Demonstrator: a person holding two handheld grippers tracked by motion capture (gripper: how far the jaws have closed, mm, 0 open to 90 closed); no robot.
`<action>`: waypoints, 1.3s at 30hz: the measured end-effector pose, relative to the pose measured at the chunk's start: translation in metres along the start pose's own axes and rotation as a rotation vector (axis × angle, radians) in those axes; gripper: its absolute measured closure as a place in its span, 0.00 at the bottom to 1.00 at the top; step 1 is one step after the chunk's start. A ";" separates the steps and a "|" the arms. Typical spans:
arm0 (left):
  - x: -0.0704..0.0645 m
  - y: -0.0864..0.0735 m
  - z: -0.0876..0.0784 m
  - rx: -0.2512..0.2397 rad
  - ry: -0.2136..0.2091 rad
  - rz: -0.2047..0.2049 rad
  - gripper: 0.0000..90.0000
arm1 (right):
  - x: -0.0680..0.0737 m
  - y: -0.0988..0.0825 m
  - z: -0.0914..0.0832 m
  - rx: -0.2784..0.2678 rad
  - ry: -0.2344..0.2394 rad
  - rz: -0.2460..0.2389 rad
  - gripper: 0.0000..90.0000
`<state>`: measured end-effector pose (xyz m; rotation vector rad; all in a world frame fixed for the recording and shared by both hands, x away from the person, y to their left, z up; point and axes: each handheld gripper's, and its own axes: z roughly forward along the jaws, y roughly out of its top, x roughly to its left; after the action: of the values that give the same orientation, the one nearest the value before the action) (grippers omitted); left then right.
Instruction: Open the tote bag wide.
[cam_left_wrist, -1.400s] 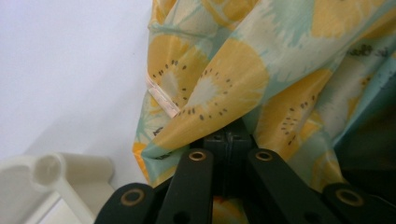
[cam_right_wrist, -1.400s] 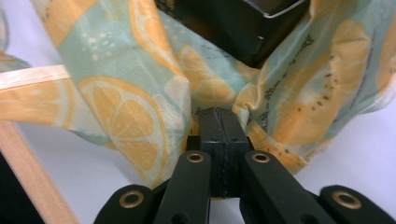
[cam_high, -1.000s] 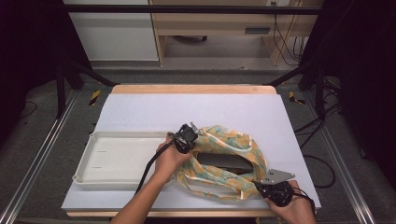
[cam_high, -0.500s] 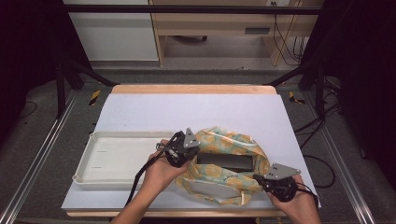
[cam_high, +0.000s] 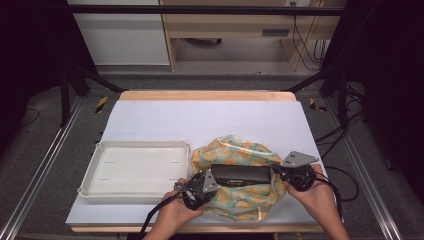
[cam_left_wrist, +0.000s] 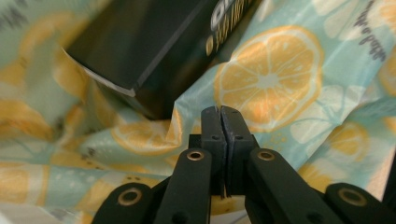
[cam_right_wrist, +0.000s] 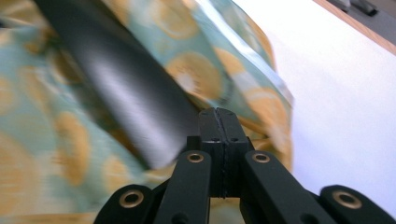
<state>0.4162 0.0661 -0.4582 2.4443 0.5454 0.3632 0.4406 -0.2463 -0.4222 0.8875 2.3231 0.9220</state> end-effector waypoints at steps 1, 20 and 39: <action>-0.001 -0.002 0.002 0.007 -0.002 -0.002 0.99 | -0.004 -0.002 0.003 0.002 -0.005 0.009 1.00; 0.003 -0.012 0.003 0.012 0.004 -0.032 1.00 | -0.042 -0.039 0.049 0.100 0.022 0.127 1.00; 0.007 -0.010 -0.011 -0.044 0.008 -0.042 1.00 | -0.046 -0.035 0.032 0.006 0.050 0.139 1.00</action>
<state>0.4153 0.0825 -0.4549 2.3864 0.5855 0.3644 0.4781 -0.2852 -0.4596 1.0512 2.3306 1.0049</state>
